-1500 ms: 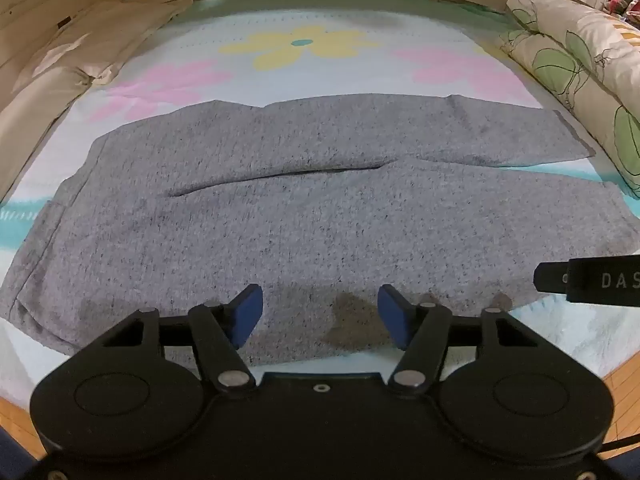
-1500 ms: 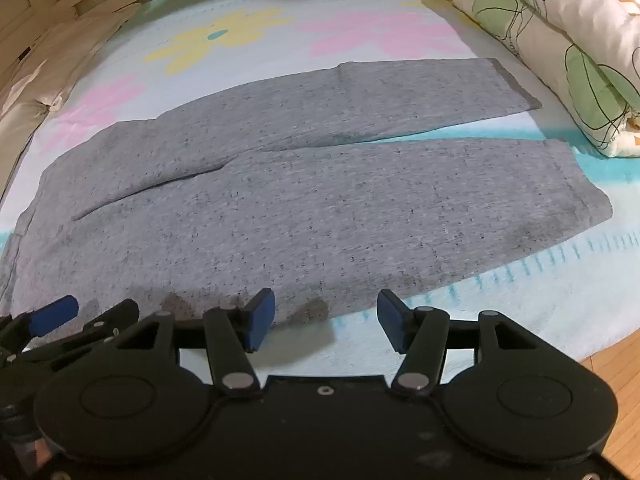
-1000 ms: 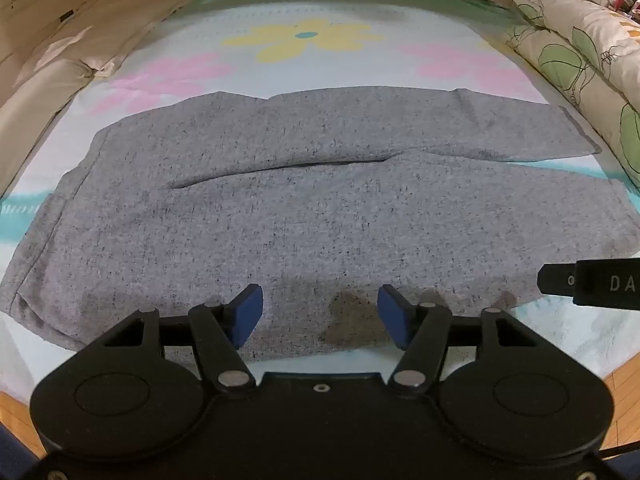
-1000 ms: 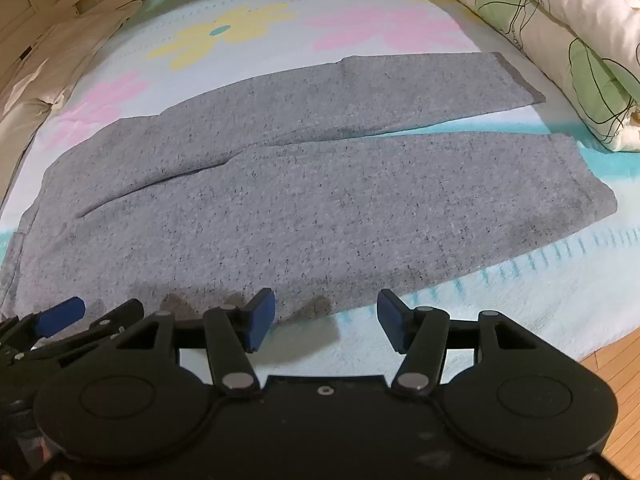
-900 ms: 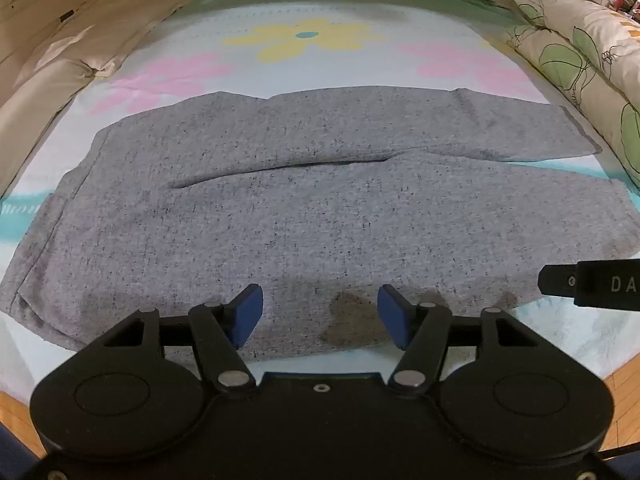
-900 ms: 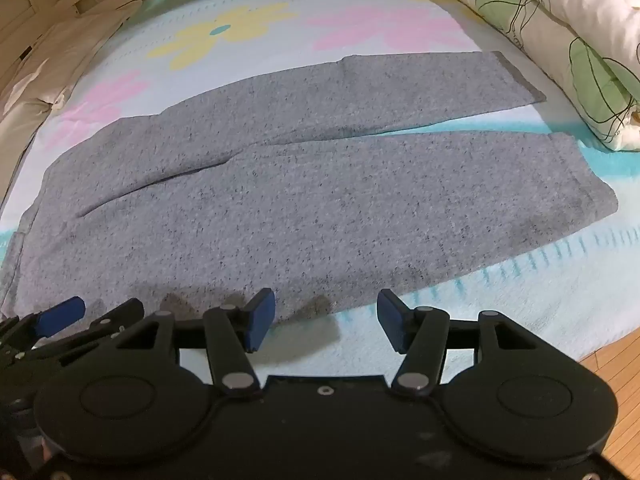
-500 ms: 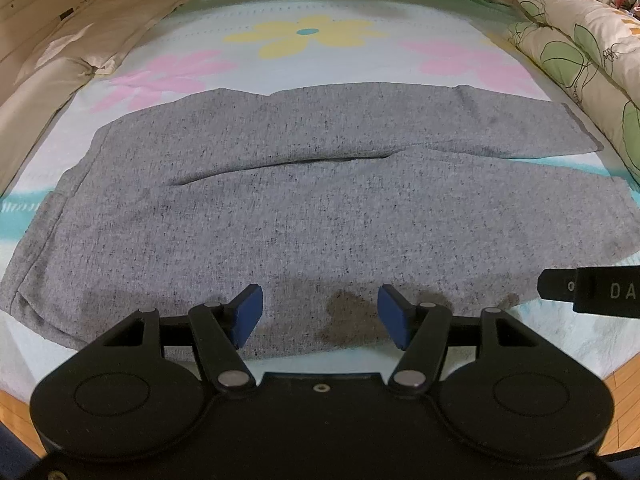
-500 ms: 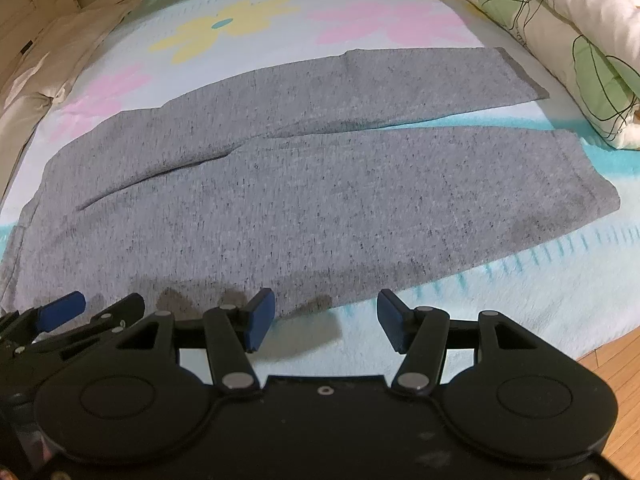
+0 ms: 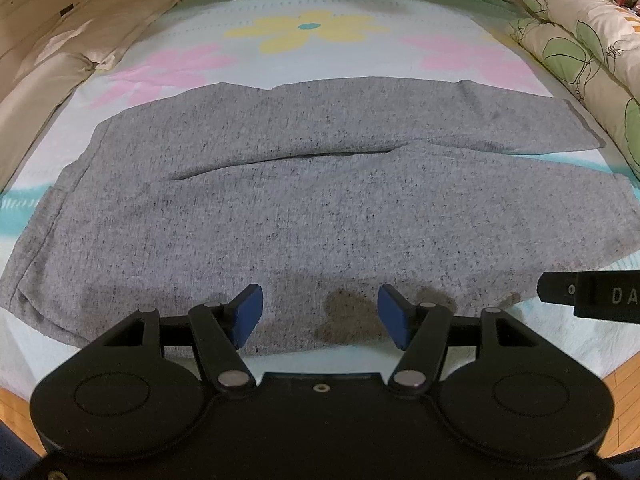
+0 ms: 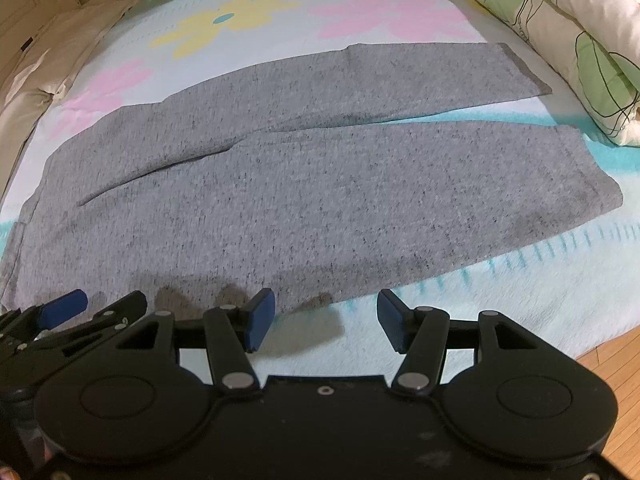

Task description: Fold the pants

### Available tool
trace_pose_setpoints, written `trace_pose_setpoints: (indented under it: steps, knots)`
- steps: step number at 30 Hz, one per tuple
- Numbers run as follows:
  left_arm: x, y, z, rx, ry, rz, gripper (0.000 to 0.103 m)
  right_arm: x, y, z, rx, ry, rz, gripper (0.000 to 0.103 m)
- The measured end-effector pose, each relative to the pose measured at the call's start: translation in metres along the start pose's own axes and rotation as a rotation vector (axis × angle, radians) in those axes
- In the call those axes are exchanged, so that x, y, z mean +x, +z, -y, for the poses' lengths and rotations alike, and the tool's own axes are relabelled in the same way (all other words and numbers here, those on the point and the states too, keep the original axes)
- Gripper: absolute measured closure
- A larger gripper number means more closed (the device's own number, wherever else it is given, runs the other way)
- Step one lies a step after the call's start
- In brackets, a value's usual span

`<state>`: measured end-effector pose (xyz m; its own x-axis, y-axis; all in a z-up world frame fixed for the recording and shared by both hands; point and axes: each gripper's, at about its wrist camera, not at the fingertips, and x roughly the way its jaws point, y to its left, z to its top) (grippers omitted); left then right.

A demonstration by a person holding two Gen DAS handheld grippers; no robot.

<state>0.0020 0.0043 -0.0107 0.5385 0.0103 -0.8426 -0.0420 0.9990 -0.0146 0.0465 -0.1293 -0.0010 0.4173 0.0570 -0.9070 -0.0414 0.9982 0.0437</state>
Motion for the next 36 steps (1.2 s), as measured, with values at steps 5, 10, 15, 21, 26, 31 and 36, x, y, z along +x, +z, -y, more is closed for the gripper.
trace_pose_setpoints:
  steps: [5, 10, 15, 21, 26, 31, 36]
  knots:
    - [0.0001, 0.0003, 0.0007, 0.000, 0.002, 0.000, 0.038, 0.0004, -0.0004, -0.0005, -0.004, 0.001, -0.004, 0.043]
    - [0.0004, 0.0012, 0.0008, 0.001, 0.002, -0.005, 0.038, 0.0013, 0.0002, 0.0000, -0.006, 0.003, -0.009, 0.043]
    - [0.0006, 0.0009, 0.0005, 0.000, 0.001, -0.010, 0.037, 0.0023, 0.0013, 0.0008, -0.007, 0.006, -0.013, 0.043]
    - [0.0006, 0.0013, 0.0003, 0.000, 0.002, -0.010, 0.038, 0.0032, 0.0010, 0.0002, -0.011, 0.008, -0.015, 0.043]
    - [0.0006, 0.0015, -0.0005, -0.003, 0.001, -0.012, 0.038, 0.0048, 0.0012, 0.0007, -0.015, 0.010, -0.018, 0.043]
    - [0.0009, 0.0016, -0.0015, -0.002, -0.002, -0.014, 0.038, 0.0061, 0.0002, 0.0004, -0.021, 0.012, -0.020, 0.043]
    - [0.0026, 0.0034, -0.0010, 0.022, -0.006, 0.014, 0.038, 0.0064, 0.0000, 0.0019, -0.021, 0.025, -0.020, 0.043]
